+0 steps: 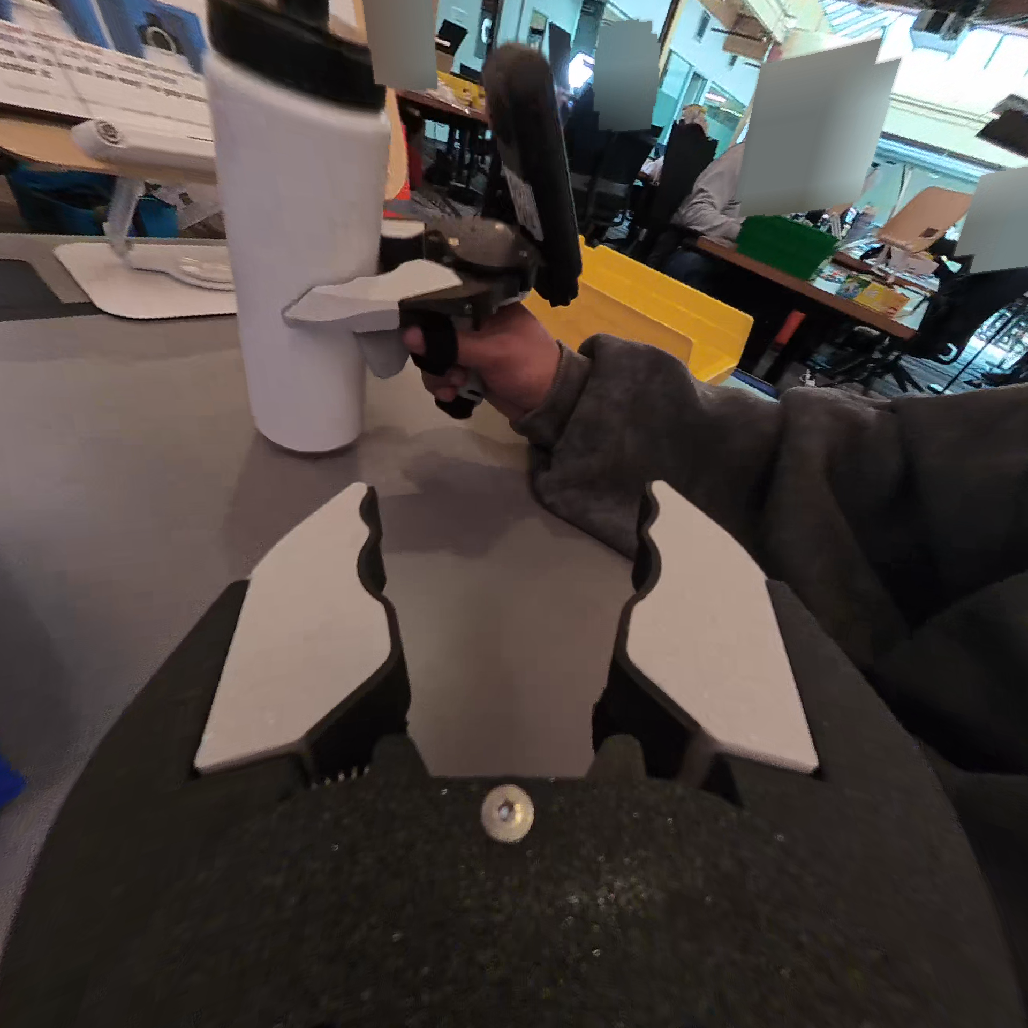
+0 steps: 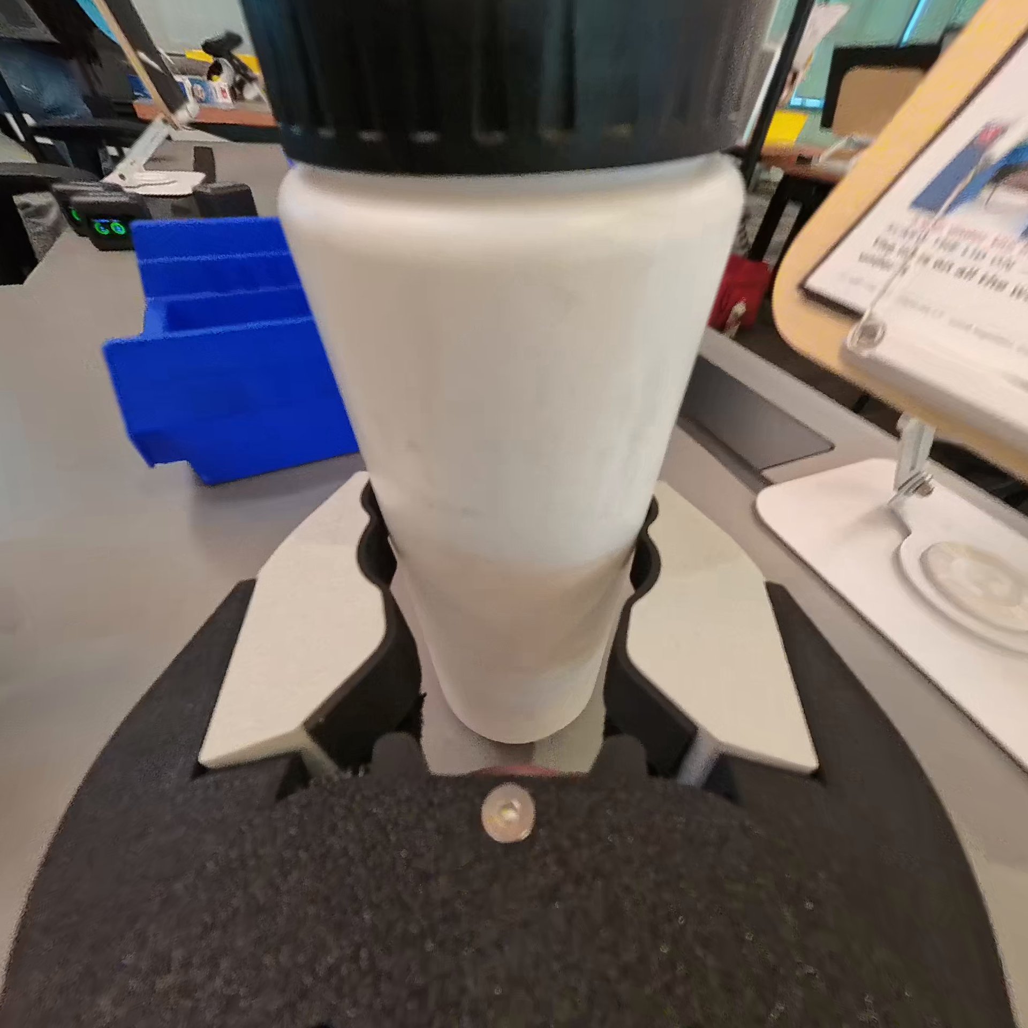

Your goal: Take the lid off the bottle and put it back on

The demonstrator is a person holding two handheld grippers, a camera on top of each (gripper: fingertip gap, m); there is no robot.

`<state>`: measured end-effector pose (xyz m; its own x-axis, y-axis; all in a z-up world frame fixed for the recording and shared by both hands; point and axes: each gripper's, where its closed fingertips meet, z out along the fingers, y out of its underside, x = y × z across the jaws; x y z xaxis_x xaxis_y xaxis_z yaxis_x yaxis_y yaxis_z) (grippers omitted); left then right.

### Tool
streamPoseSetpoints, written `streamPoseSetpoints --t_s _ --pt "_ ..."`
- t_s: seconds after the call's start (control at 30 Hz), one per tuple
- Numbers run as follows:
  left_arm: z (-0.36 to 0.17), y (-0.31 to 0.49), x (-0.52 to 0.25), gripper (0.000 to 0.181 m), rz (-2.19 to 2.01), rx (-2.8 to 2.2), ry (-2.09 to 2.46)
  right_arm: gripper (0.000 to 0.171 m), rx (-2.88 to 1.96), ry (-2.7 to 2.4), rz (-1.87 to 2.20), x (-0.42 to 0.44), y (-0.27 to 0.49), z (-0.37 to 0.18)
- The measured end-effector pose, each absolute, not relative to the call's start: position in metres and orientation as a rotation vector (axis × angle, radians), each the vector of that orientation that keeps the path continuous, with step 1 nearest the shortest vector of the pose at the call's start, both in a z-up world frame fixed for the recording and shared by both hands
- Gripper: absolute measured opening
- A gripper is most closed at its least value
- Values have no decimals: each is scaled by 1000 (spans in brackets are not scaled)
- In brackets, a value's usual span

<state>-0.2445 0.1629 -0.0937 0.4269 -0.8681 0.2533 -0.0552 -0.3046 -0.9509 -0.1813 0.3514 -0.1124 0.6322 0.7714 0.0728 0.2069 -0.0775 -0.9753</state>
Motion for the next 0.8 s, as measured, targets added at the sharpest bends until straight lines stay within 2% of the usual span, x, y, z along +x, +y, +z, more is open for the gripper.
streamPoseSetpoints --t_s 0.13,0.27,0.4,0.5,0.6,0.67,0.8 --pt "-105 157 -241 87 -939 -1714 893 85 -1524 -881 504 -166 317 -31" --pt "-107 147 -240 86 -970 -1716 913 85 -1379 -1034 87 -99 264 71" --pt "-97 140 -236 90 -1015 -1673 910 85 -1325 -1330 -456 2 247 103" --pt "-89 140 -235 96 -997 -1624 902 85 -1475 -1541 -840 107 268 70" --pt "-83 145 -237 98 -942 -1588 881 85 -1445 -1897 -1035 181 265 2" --pt "-79 147 -238 100 -926 -1563 868 85 -1303 -2199 -1143 213 254 -48" --pt "-77 145 -237 98 -929 -1531 885 85 -1159 -2480 -1074 234 247 -120"
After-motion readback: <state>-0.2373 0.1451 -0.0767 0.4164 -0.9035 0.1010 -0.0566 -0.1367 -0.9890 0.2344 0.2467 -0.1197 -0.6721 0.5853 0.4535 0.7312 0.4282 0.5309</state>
